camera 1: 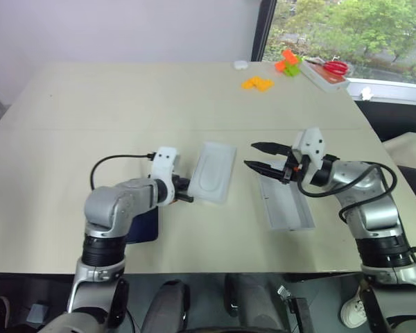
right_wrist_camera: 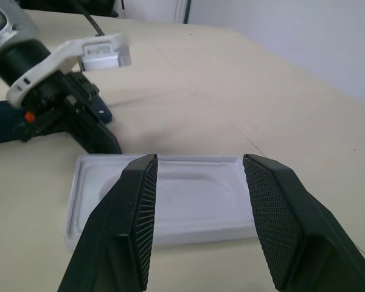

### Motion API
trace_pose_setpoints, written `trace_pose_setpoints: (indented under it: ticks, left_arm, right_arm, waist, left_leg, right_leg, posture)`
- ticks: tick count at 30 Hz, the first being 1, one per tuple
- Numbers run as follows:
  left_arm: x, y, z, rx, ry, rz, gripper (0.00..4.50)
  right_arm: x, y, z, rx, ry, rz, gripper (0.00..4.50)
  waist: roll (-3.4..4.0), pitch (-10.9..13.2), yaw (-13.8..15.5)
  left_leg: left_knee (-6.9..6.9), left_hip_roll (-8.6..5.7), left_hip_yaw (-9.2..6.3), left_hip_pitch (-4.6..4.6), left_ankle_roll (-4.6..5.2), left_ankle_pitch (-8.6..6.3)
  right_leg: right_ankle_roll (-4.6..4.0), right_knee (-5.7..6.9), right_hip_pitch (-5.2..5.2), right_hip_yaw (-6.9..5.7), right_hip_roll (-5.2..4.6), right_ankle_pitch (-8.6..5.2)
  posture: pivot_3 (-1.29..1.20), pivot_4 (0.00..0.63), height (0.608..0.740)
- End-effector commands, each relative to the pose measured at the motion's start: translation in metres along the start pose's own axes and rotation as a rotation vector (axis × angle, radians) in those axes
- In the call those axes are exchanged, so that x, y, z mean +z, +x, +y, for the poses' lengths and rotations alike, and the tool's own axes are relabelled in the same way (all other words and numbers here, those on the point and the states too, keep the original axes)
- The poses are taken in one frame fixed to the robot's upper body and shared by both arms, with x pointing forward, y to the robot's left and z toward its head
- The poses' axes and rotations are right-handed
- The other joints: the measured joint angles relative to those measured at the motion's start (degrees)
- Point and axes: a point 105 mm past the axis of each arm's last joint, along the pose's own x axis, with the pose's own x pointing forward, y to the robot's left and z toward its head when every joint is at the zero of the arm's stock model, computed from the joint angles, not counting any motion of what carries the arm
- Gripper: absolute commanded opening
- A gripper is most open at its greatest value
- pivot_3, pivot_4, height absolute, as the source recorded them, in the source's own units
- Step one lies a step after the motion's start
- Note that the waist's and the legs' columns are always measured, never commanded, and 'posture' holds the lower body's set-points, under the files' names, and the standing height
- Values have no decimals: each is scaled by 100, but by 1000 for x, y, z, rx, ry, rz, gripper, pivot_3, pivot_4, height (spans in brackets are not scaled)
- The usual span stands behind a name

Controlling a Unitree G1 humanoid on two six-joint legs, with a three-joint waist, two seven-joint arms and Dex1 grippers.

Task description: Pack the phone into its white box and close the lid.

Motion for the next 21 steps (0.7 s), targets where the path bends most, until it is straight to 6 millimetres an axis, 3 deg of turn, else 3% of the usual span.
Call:
trace_pose_setpoints:
  ticks: [1, 7, 15, 21]
  left_arm:
    - [-1, 3, -18, -56, 2, 4, 0]
    - [-2, 2, -8, -22, 28, 8, 0]
    - [6, 0, -9, -27, 31, -28, 0]
    - [28, -22, 0, -52, 52, -132, 0]
  right_arm:
    - [10, -3, -4, -19, -42, -25, 2369]
    - [9, -4, -4, -22, -41, -22, 2369]
    - [11, -1, -4, -18, -41, -30, 2369]
    - [13, 3, -1, -2, 1, -44, 2369]
  waist:
    - [0, 0, -6]
    - [0, 0, -27]
    - [0, 0, -26]
    - [1, 1, -33]
  left_leg:
    - [0, 0, 0, 0, 1, -1]
    - [-2, 3, -2, 2, 2, -1]
    - [-1, 6, -1, 3, 2, -1]
    - [-2, 8, -1, 2, 2, -1]
  right_leg:
    - [0, 0, 0, 0, 0, 0]
    - [1, 1, -1, -1, 5, 0]
    - [0, 2, -1, 0, 9, 0]
    - [0, 3, -4, 0, 10, 0]
  posture:
    - [0, 150, 740]
    - [0, 150, 740]
    - [0, 150, 740]
    - [0, 150, 740]
